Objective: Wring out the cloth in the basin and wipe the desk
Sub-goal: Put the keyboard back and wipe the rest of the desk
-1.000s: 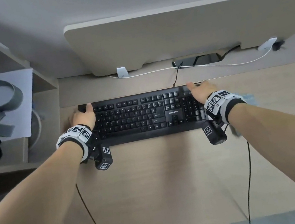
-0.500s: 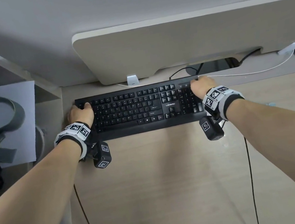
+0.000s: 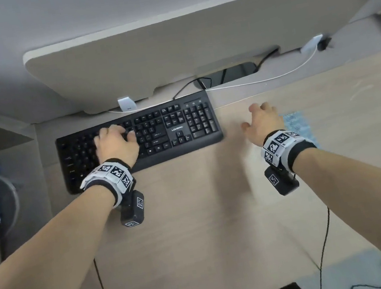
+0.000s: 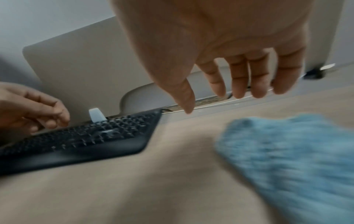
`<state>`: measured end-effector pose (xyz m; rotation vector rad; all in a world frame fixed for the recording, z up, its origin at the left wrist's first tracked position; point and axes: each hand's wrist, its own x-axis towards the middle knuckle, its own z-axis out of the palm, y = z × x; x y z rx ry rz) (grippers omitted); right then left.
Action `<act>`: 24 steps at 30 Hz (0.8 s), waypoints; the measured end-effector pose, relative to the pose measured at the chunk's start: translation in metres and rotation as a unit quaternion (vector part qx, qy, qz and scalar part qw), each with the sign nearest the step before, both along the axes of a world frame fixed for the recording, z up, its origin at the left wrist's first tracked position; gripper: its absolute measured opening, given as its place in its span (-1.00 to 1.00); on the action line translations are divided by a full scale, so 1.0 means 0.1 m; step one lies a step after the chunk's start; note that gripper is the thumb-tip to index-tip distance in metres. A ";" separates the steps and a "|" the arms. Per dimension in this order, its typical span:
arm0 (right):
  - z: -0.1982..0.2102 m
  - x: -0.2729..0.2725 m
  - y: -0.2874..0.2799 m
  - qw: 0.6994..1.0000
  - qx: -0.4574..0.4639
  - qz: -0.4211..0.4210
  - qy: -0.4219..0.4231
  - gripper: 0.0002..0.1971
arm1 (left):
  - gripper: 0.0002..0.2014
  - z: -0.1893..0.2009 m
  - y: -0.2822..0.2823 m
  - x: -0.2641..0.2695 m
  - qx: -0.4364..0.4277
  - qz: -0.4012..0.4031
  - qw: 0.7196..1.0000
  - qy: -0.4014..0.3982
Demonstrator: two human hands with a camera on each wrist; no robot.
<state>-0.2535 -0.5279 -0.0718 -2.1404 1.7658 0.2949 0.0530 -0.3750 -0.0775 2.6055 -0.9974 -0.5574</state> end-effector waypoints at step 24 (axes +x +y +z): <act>-0.58 -0.75 -1.06 0.989 0.010 0.134 0.059 -0.40 | -0.75 -0.24 -1.03 -2.22 0.174 -0.267 0.948 0.014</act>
